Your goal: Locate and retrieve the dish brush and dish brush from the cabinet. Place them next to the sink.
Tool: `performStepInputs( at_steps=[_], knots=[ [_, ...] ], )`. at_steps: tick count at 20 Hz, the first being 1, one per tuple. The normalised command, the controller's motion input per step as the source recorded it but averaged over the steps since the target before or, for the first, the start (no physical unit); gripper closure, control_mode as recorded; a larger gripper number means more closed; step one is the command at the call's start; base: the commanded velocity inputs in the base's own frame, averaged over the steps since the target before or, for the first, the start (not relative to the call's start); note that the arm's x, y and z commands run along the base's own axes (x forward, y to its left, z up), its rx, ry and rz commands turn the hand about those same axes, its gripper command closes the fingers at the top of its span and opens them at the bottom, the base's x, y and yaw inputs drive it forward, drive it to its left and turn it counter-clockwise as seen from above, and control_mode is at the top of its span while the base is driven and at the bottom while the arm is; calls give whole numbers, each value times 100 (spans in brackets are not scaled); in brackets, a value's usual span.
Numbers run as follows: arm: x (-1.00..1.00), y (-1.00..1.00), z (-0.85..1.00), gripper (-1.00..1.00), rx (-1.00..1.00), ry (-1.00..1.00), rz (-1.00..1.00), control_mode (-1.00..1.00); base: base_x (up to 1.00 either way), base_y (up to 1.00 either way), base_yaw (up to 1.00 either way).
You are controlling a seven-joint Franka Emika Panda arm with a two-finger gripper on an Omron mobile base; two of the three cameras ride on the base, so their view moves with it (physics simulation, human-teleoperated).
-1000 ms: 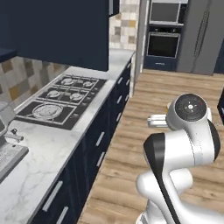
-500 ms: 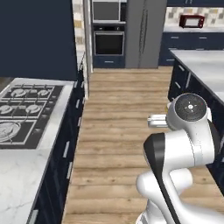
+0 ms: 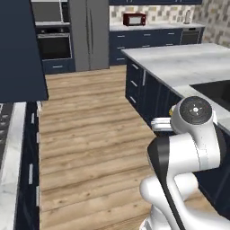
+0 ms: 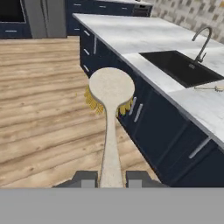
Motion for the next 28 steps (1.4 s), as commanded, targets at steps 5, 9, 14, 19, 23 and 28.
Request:
performStepInputs(
  at_steps=[5,9,14,19,23,28],
  knots=[
    [0,0,0,100,0,0,0,100,0,0,-50],
    [0,0,0,100,0,0,0,100,0,0,-50],
    [0,0,0,100,0,0,0,100,0,0,-50],
    [0,0,0,100,0,0,0,100,0,0,-49],
    [0,0,0,100,0,0,0,100,0,0,-49],
    [0,0,0,100,0,0,0,100,0,0,-49]
  ],
)
